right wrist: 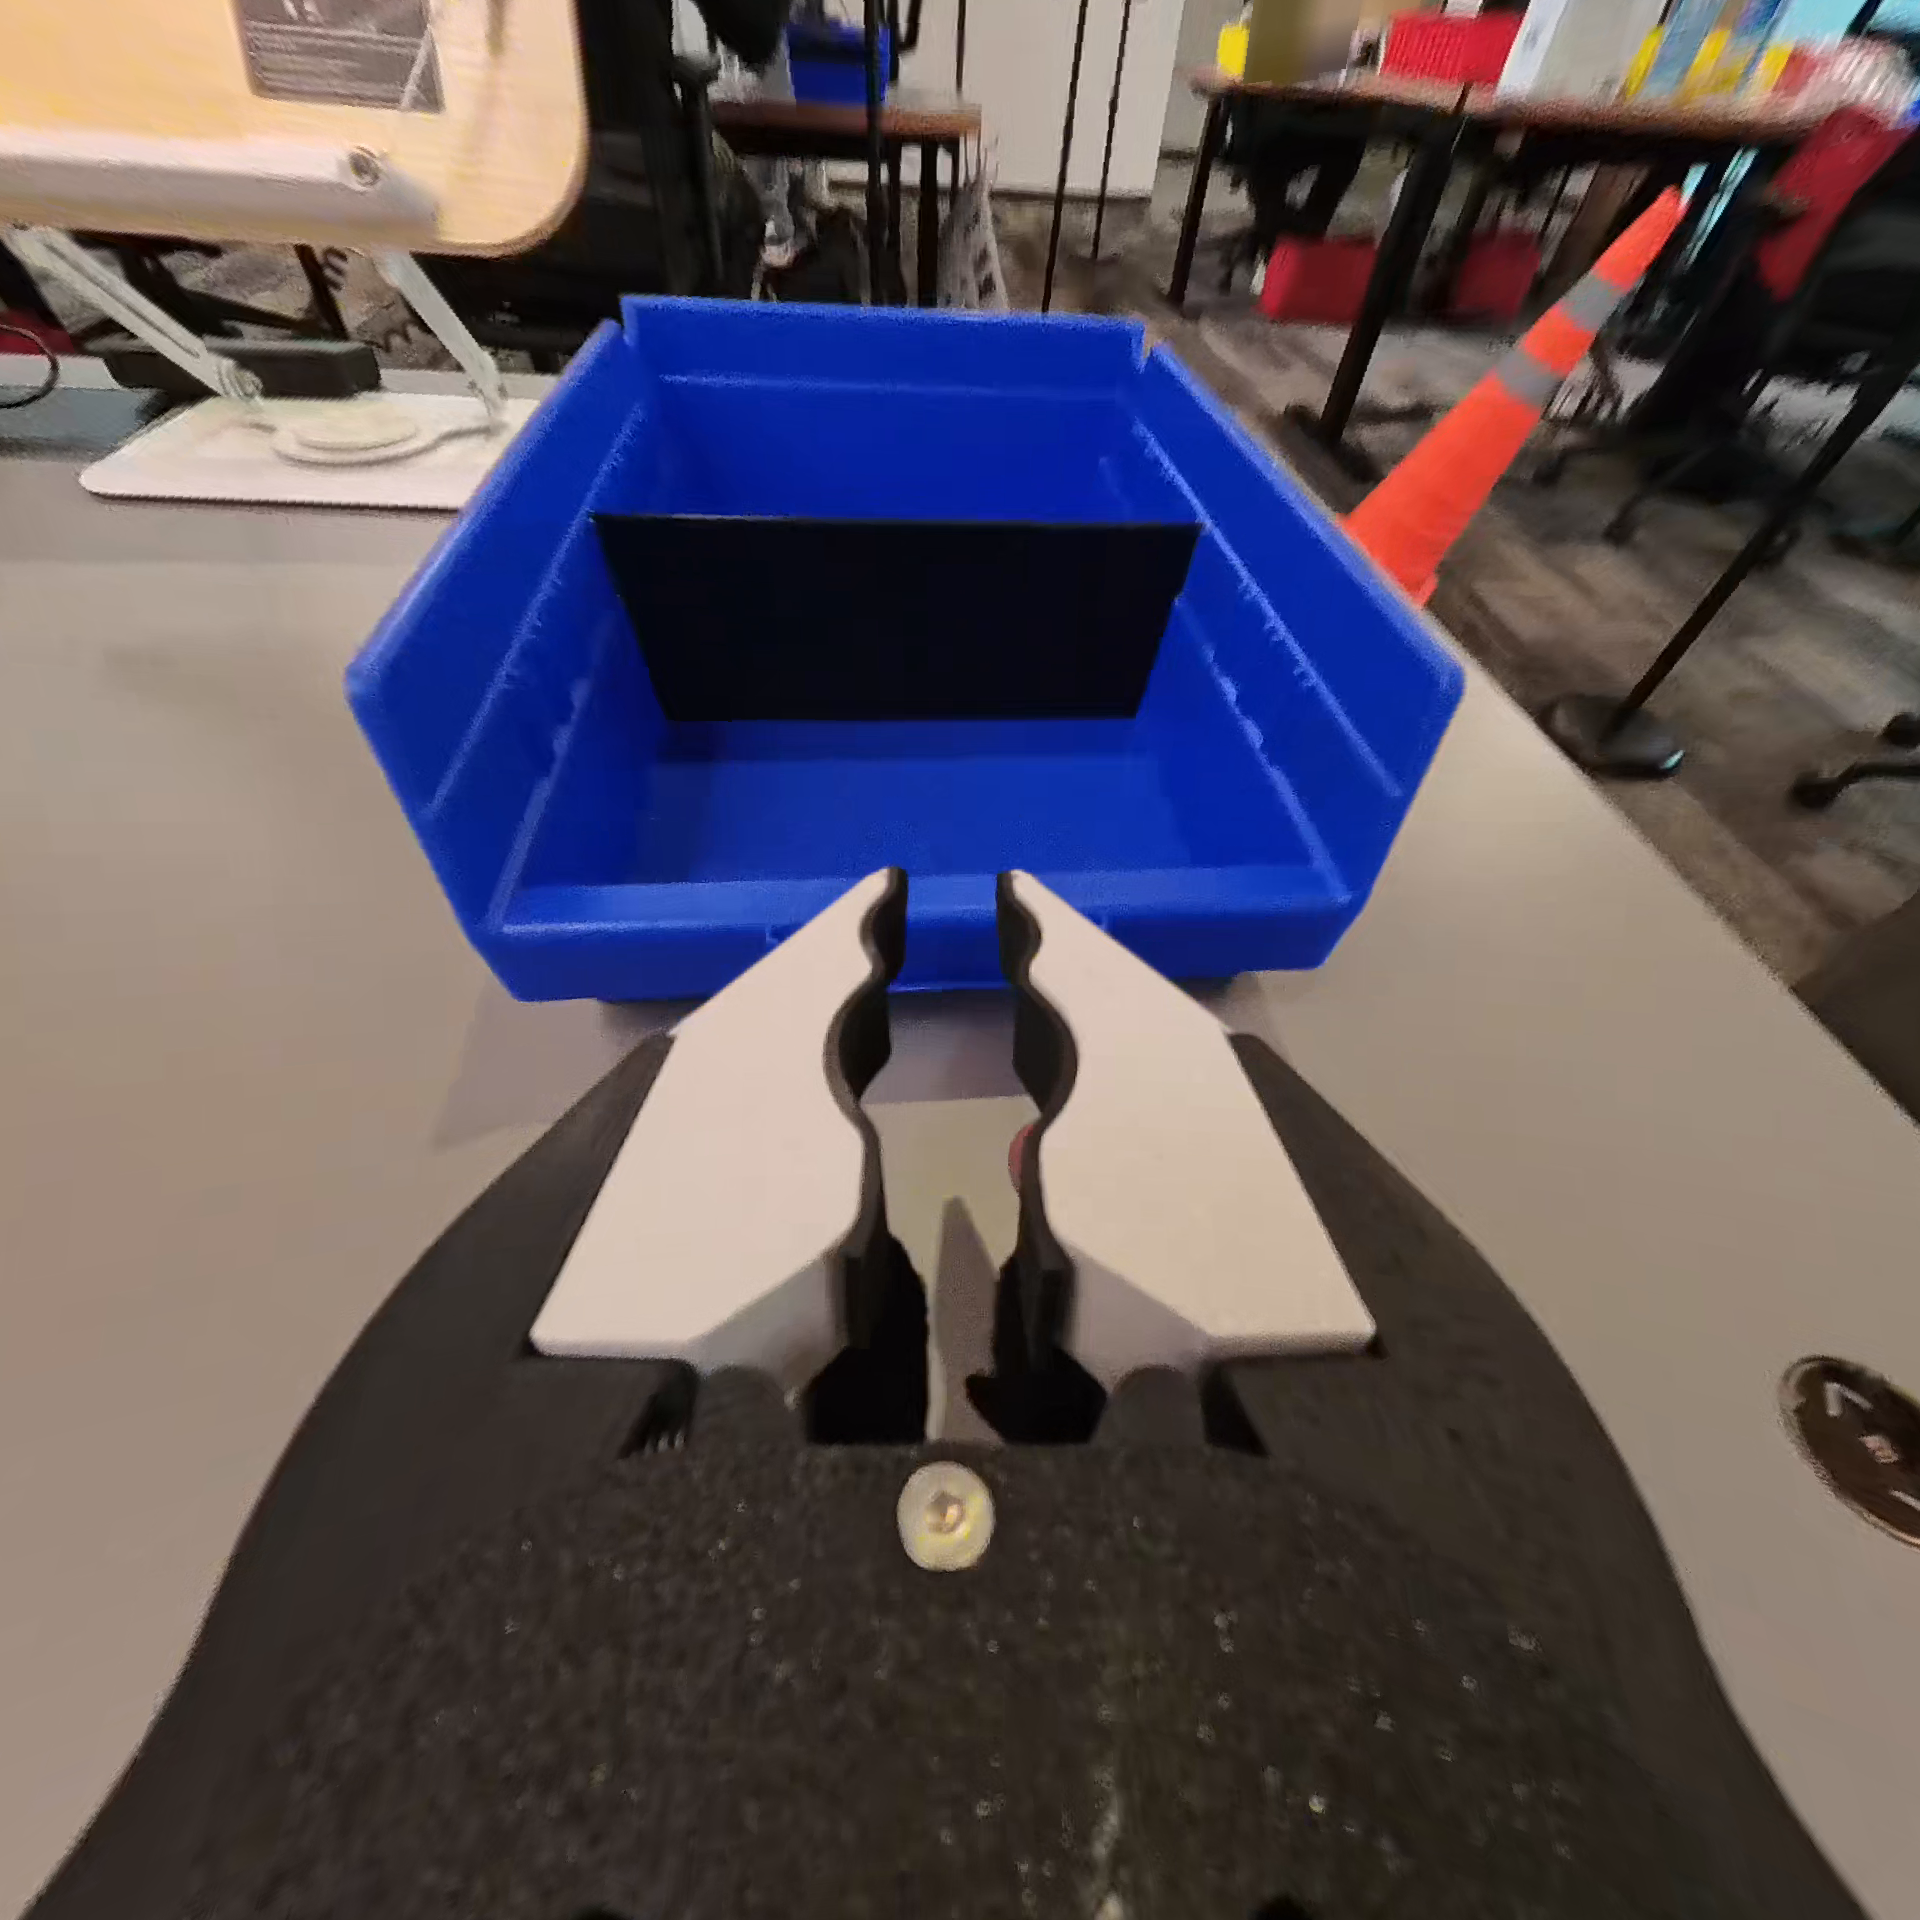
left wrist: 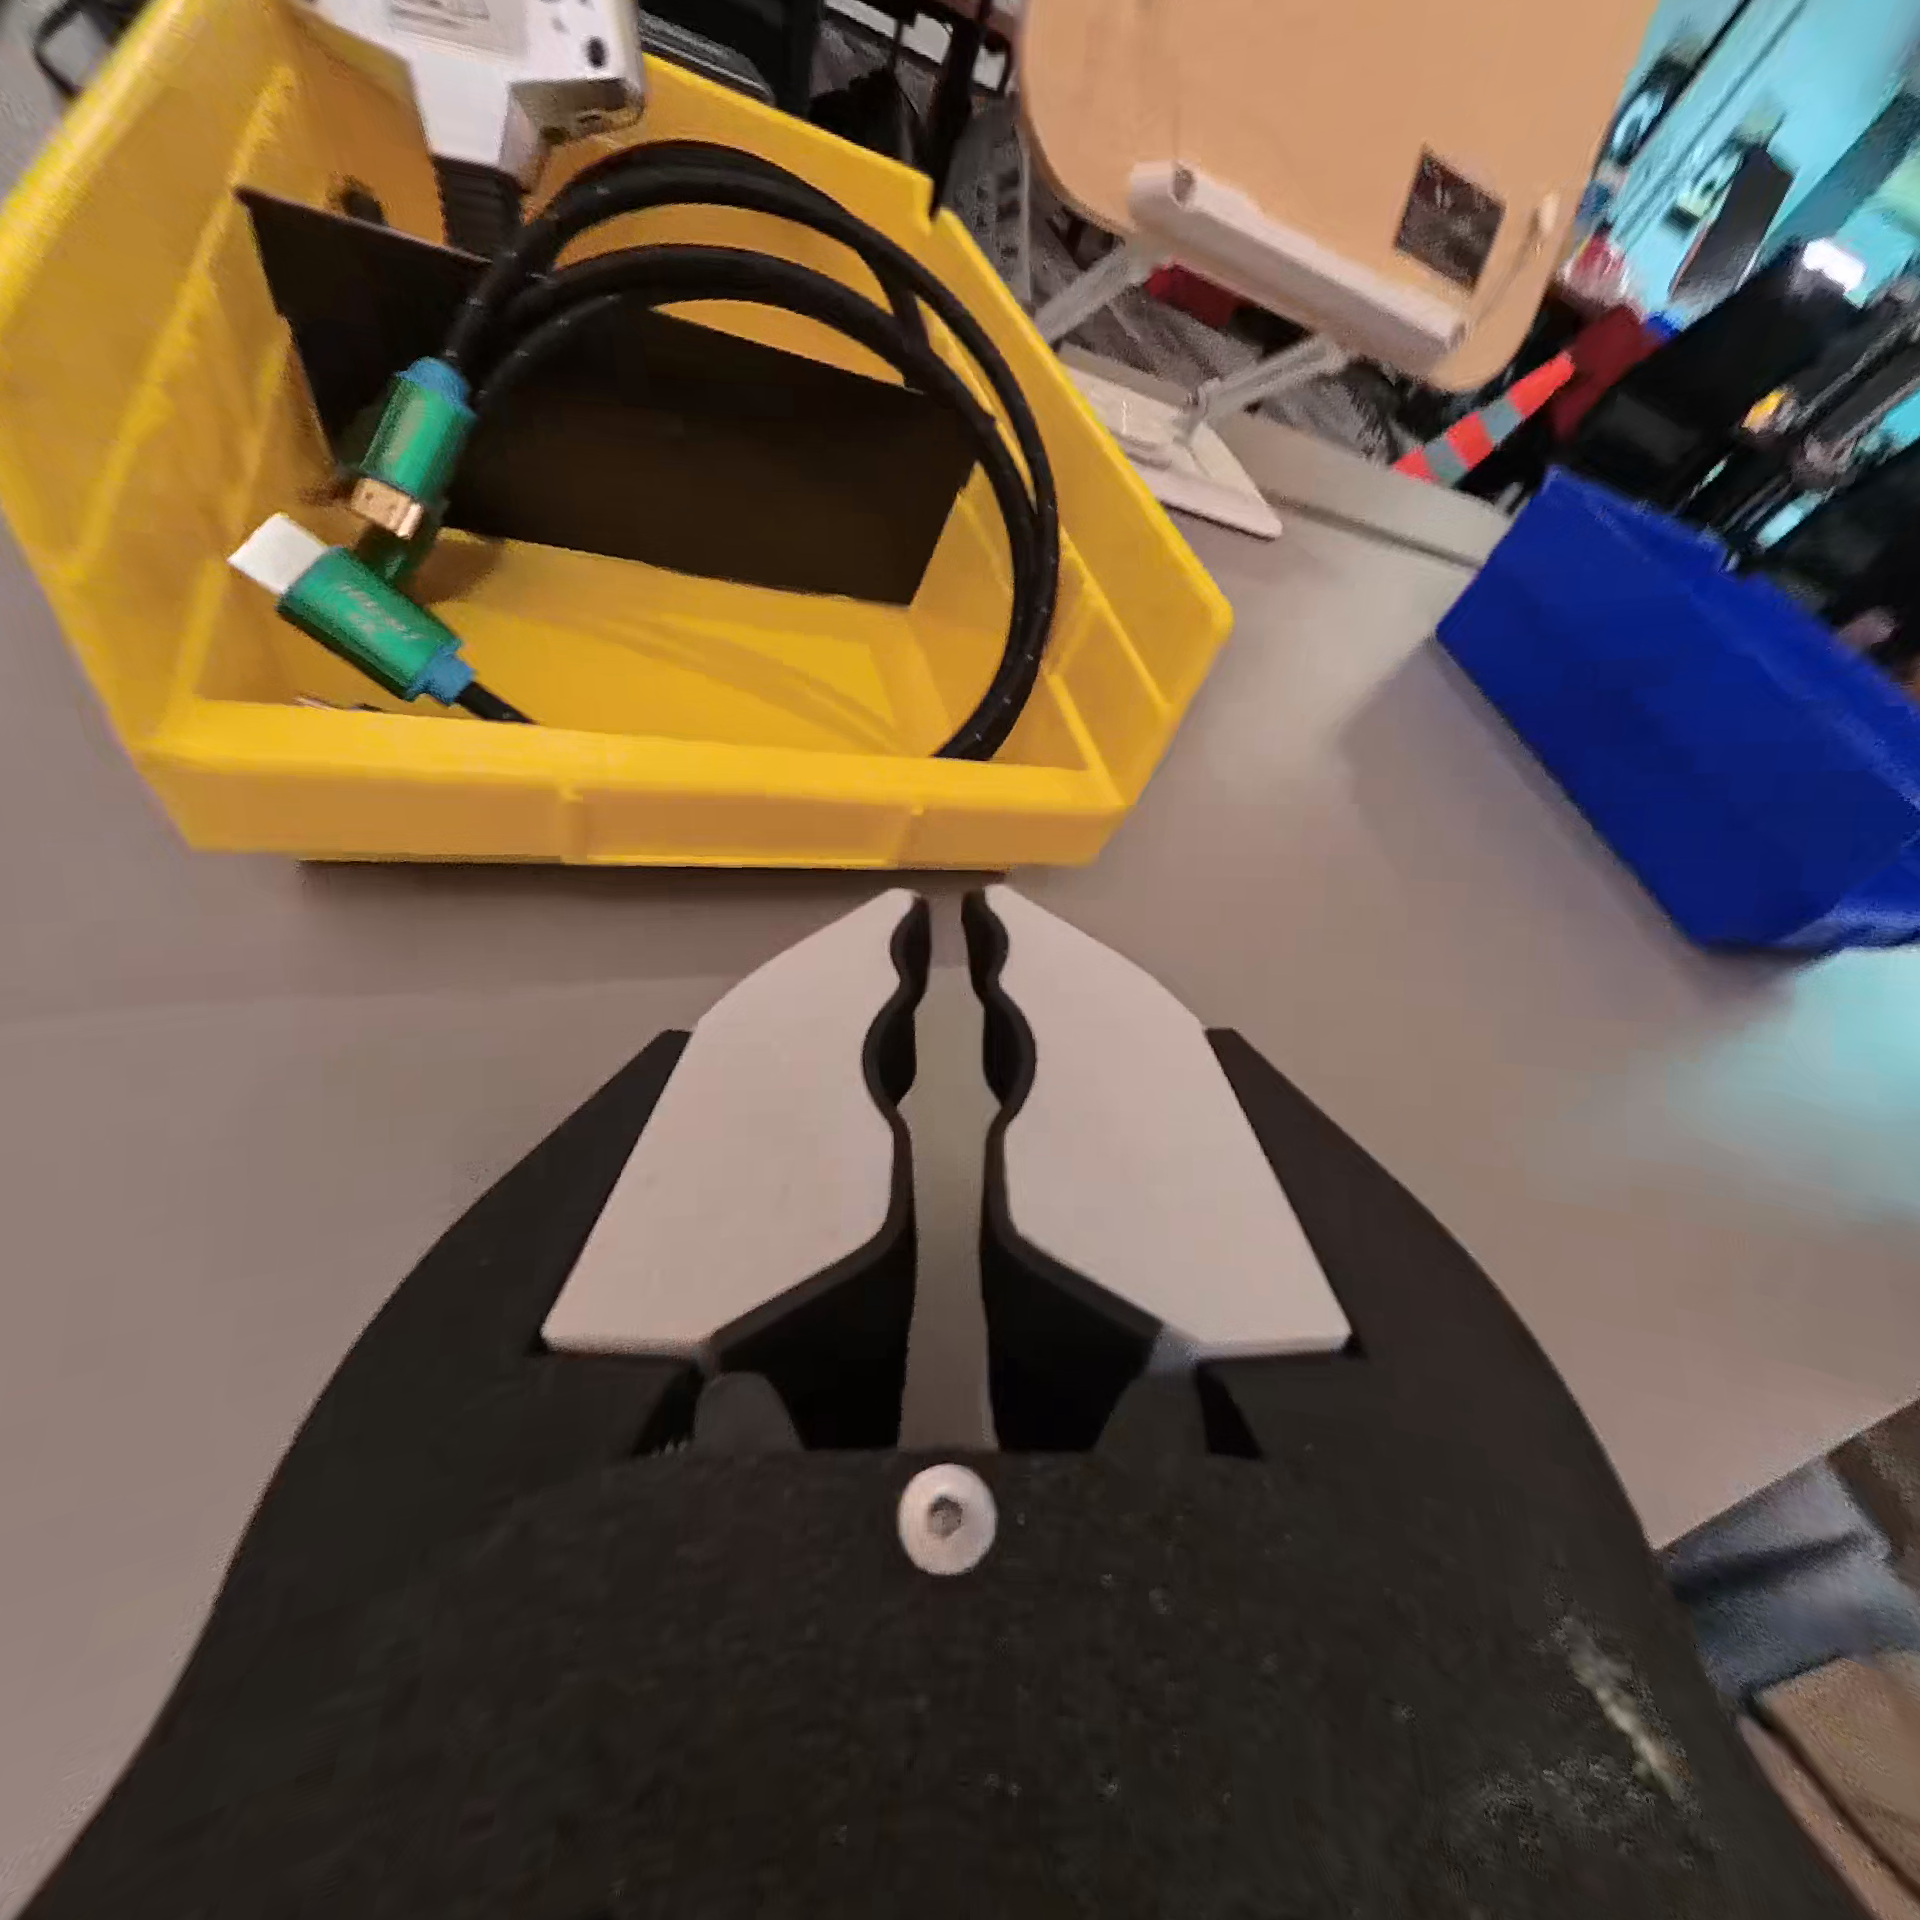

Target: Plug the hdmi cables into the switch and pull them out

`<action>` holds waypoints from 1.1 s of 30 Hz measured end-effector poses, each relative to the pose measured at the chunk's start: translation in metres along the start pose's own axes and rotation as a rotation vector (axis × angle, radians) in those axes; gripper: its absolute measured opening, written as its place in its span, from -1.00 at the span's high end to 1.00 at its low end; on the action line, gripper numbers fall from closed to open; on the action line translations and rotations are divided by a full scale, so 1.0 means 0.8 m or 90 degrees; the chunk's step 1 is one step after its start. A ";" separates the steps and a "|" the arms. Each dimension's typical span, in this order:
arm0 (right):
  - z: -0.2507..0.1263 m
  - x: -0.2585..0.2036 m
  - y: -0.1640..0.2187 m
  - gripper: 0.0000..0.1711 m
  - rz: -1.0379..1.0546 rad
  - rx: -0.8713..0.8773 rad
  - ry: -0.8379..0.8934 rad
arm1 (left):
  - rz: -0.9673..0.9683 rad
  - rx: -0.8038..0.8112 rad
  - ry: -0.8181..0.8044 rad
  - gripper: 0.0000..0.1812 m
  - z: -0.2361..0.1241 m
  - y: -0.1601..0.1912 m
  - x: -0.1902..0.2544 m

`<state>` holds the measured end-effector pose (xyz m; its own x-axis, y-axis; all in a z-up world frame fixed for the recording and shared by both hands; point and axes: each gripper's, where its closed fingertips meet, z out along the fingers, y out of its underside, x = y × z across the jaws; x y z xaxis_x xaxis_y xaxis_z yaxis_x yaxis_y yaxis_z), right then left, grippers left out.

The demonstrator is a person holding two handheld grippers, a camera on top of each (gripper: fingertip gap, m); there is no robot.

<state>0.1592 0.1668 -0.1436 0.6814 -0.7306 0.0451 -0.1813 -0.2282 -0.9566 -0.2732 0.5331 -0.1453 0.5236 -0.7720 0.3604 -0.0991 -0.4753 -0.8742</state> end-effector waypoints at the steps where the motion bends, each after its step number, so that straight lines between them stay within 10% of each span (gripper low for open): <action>1: 0.003 0.001 -0.001 0.82 0.019 -0.001 -0.006 | -0.001 0.003 -0.008 0.91 -0.001 -0.003 -0.006; 19: -0.011 -0.039 -0.009 0.87 0.035 0.013 -0.097 | 0.091 -0.071 -0.060 0.62 0.003 0.026 0.006; 33: -0.073 -0.219 -0.011 0.85 0.031 0.012 -0.409 | 0.130 -0.055 -0.003 0.47 0.008 0.029 0.041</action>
<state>0.0003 0.2591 -0.1263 0.9626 -0.2073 -0.1743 -0.2142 -0.1886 -0.9584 -0.2531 0.4992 -0.1556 0.4885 -0.8544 0.1772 -0.2754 -0.3437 -0.8978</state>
